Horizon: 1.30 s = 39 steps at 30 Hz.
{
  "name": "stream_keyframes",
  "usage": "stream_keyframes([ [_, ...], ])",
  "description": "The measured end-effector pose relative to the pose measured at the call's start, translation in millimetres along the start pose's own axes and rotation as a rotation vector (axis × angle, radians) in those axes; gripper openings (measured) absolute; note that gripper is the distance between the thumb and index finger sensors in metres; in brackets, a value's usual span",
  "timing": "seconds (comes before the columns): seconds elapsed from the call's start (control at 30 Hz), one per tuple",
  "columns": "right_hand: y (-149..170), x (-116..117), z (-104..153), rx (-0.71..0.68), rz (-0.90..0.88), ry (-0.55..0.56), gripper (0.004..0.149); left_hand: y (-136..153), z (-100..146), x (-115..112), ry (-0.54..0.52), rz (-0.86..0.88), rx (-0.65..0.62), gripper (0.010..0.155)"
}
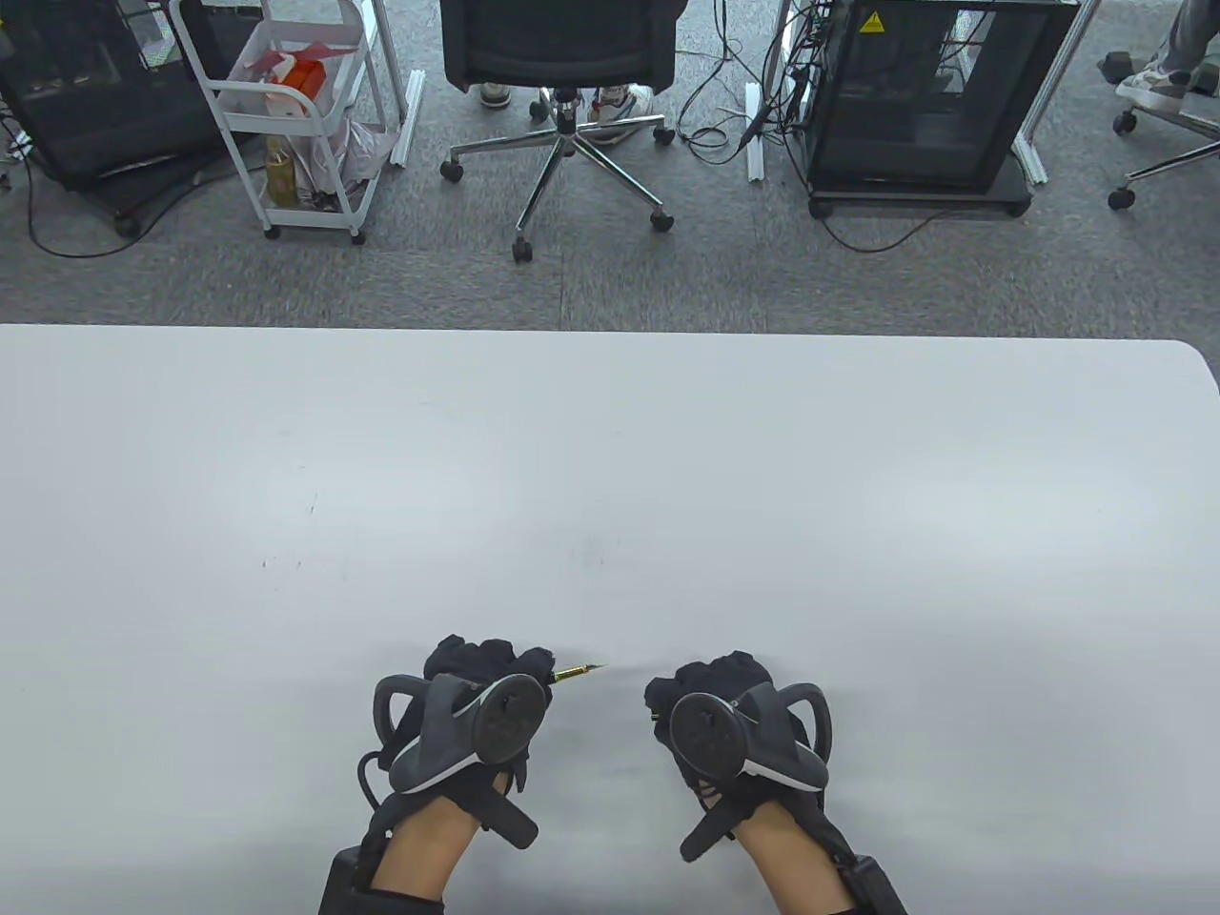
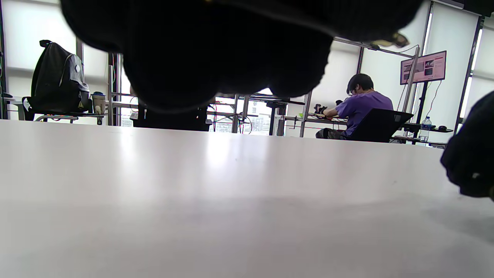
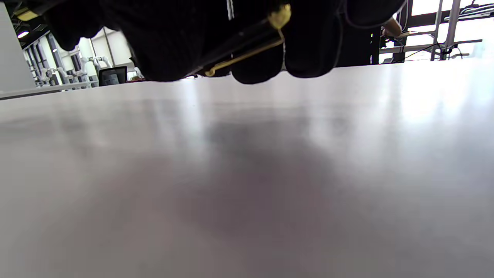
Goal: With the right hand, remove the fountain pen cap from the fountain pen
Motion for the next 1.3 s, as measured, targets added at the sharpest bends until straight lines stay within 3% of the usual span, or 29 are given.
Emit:
stream_keyframes([
  [0.3,-28,14,-10,-0.061,0.141,-0.027,0.042,-3,-2,-4,0.026,0.015,-0.013,0.051],
  [1.0,-21,16,-8,-0.075,0.119,-0.066,0.052,-10,-3,-9,0.041,-0.010,-0.019,0.050],
  [1.17,4,-12,2,-0.024,-0.008,0.052,0.054,-15,-2,-12,0.059,-0.029,-0.033,0.049],
  [1.3,39,-25,17,0.056,-0.125,0.130,0.051,-31,-2,-27,0.146,-0.058,-0.099,0.049],
])
Point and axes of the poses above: the tracker on the back of each hand, its own y axis roughly to the little-finger side, its own z axis roughly from the fingertips to the wrist, x = y × z, the point moved 3 cm from there along -z, roughly from the wrist to the fingertips, and after that the axes turned 10 degrees about -y, right-handed, at the moved point
